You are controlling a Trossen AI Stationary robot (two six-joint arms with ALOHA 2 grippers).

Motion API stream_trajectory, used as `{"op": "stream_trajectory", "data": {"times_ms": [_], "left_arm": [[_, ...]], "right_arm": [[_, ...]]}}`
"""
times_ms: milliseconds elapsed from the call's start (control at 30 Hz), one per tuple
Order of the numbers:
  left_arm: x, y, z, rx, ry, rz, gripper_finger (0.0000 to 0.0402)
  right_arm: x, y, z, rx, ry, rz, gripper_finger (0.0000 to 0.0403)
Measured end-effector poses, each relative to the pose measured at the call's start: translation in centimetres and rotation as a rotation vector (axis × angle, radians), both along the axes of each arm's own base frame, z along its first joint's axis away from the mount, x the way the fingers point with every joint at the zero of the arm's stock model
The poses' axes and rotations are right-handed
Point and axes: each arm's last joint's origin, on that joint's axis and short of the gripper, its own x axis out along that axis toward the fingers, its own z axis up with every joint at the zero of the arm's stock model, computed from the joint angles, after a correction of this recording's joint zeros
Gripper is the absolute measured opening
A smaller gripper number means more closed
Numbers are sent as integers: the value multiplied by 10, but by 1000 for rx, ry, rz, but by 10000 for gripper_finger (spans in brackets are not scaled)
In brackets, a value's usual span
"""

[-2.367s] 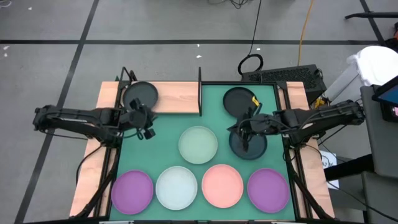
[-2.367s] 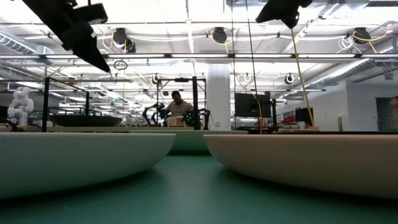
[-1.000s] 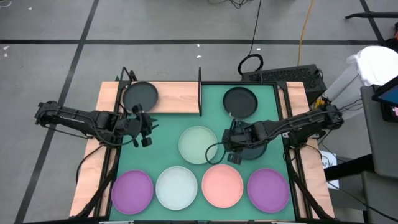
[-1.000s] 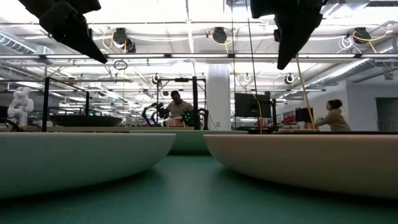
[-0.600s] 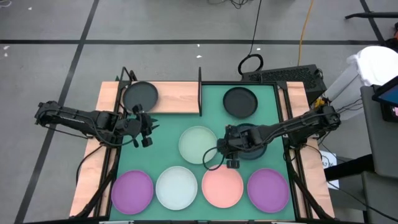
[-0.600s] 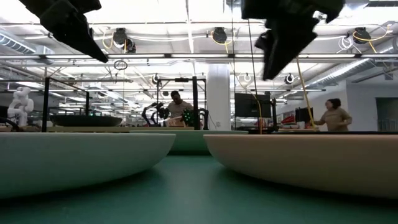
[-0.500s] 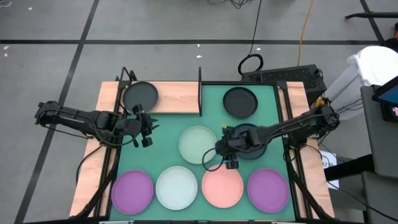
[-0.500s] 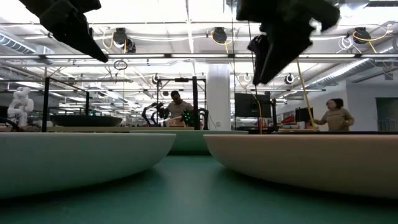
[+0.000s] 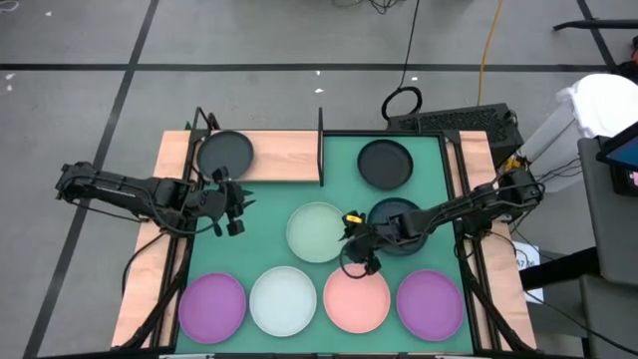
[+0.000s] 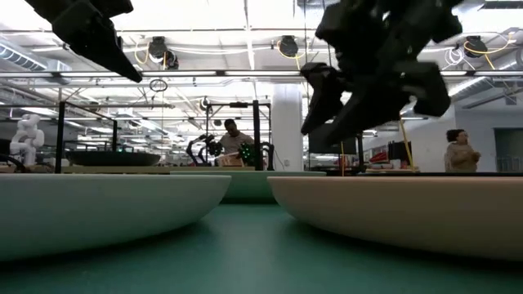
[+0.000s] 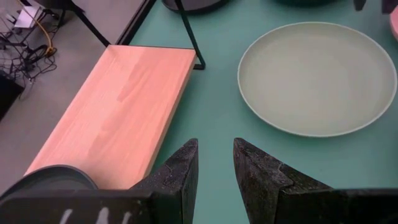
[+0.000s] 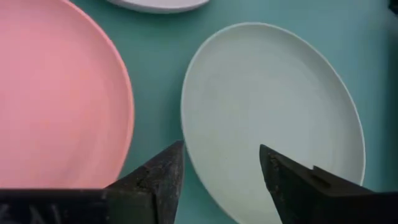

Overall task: Place and stack plates onto a shelf
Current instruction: Put the light green plate on the shelf

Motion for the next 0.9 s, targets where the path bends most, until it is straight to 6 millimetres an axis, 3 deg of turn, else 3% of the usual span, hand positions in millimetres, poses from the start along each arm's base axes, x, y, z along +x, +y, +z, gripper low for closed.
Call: {"op": "stream_trajectory", "data": {"times_ms": [367, 667, 900], "left_arm": [[2, 0, 3, 0, -34, -6, 108], [3, -1, 3, -1, -38, -8, 108], [3, -1, 3, -2, -35, -14, 108]], "right_arm": [[-4, -2, -7, -60, 15, 76, 185], [6, -1, -28, -99, 27, 116, 185], [9, -7, -29, -100, 22, 103, 168]]}}
